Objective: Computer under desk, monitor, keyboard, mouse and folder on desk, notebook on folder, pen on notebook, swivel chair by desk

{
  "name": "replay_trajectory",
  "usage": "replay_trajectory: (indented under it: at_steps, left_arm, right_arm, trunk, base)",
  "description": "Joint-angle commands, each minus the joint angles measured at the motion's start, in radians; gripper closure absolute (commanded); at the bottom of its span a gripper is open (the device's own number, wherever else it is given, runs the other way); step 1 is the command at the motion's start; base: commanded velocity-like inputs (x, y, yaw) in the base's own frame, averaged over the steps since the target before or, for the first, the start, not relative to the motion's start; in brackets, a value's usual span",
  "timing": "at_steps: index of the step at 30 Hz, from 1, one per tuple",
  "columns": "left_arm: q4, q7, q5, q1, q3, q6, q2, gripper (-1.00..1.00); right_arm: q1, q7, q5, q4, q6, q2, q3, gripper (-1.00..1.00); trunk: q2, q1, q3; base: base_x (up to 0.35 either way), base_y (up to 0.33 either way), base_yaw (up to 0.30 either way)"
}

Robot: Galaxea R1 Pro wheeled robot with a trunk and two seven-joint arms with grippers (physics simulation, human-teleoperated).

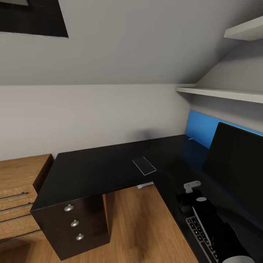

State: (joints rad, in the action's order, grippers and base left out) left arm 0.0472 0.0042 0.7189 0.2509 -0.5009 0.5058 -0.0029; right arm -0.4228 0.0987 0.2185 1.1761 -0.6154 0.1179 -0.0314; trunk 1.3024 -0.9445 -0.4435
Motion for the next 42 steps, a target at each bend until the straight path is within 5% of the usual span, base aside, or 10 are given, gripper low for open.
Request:
replay_trajectory:
  at_steps: [1, 21, 32, 42]
  left_arm:
    - [-0.001, 0.000, 0.008, 0.001, -0.008, 0.003, 0.000, -1.00]
    - [-0.001, 0.000, 0.009, 0.001, -0.008, 0.003, 0.000, -1.00]
    - [-0.001, 0.000, 0.010, 0.001, -0.008, 0.003, 0.000, -1.00]
    - [-0.001, 0.000, 0.010, 0.001, -0.009, 0.003, 0.000, -1.00]
  right_arm:
    - [-0.001, 0.008, 0.011, 0.004, -0.006, -0.004, -0.001, -1.00]
    - [-0.001, 0.003, 0.017, -0.039, 0.011, -0.169, -0.003, -1.00]
    - [-0.001, 0.002, 0.019, -0.125, 0.106, -0.216, -0.008, -1.00]
    - [-0.001, 0.003, 0.019, -0.234, 0.226, -0.229, -0.073, -1.00]
  trunk:
    - [0.001, 0.000, -0.001]
    - [0.001, 0.000, -0.012]
    - [0.001, 0.000, -0.020]
    - [0.001, 0.000, -0.025]
  base:
    - [0.000, 0.000, 0.000]
    - [0.000, 0.000, 0.180]
    - [0.000, 0.000, 0.246]
    - [0.000, 0.000, 0.157]
